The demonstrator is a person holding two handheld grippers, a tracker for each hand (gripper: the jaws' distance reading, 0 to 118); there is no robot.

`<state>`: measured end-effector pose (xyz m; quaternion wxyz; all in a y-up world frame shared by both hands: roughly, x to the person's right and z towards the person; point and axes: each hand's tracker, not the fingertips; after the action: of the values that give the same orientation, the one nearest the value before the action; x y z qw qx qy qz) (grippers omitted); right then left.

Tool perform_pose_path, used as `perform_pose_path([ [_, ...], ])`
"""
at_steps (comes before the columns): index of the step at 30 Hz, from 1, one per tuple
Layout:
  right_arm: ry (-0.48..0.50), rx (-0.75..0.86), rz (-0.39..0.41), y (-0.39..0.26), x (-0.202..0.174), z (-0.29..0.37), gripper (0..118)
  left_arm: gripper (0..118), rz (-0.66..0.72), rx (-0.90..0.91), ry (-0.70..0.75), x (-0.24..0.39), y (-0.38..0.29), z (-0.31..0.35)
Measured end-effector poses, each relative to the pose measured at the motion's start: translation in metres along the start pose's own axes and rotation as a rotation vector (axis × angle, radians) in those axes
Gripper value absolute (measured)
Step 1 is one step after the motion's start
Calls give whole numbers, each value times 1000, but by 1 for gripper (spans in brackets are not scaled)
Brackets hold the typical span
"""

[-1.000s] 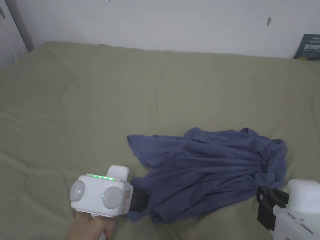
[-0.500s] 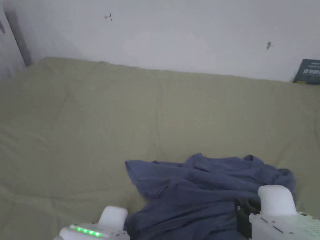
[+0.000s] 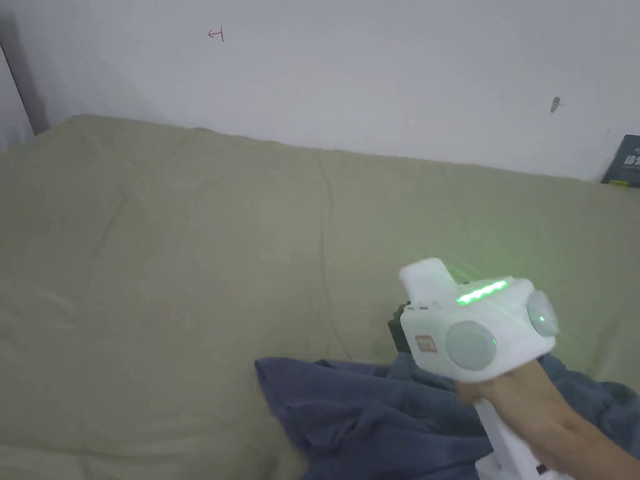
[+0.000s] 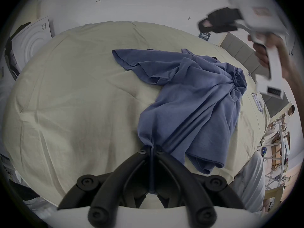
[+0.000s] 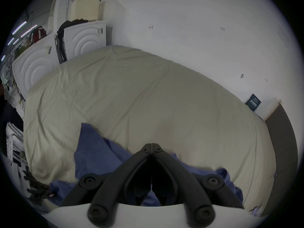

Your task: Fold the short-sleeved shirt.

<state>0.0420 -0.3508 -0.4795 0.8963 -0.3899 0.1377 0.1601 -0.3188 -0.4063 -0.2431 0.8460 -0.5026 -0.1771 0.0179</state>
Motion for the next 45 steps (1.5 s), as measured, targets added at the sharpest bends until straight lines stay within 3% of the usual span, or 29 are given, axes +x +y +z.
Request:
perform_pose_path([
  [5,13,-89,94,12,-2,-36,0,1,0,-1,-11,-2,0,-2],
  [9,42,-107,85,13,-4,-49,2,1,-6,-3,-14,-2,1,-2],
  [10,79,-136,76,12,-6,-52,38,1,-4,-4,-15,-2,1,-2],
  [11,94,-178,90,11,-9,-57,86,1,-2,-4,-15,-2,1,-2],
  [12,136,-229,110,6,-12,-64,116,1,0,-5,-15,-2,1,-3],
  [13,131,-253,139,3,-15,-66,118,1,-1,-5,-14,-1,1,-3],
  [17,54,-297,256,-14,-28,-88,118,1,-2,-7,-16,-1,2,-3],
  [19,74,-322,268,-25,-30,-95,116,1,0,-10,-17,-1,2,-3],
  [20,78,-332,263,-31,-30,-97,109,1,-1,-11,-18,-2,3,-3],
  [21,114,-309,193,-35,-31,-91,93,1,-1,-12,-17,-2,3,-4],
  [22,205,-312,128,-35,-29,-87,71,1,-1,-12,-17,-2,3,-4],
  [23,190,-280,127,-34,-29,-77,36,1,-2,-13,-15,-1,3,-4],
  [24,220,-244,153,-32,-28,-67,9,1,-3,-15,-14,-1,3,-4],
  [29,172,-214,120,-31,-22,-33,9,1,-14,-32,0,6,9,1],
  [33,152,-127,-4,-21,6,16,9,1,12,-23,-18,6,13,18],
  [38,17,18,-66,-10,60,111,9,1,47,64,5,10,27,50],
  [45,-175,173,-157,-18,132,252,9,1,-27,257,146,33,76,114],
])
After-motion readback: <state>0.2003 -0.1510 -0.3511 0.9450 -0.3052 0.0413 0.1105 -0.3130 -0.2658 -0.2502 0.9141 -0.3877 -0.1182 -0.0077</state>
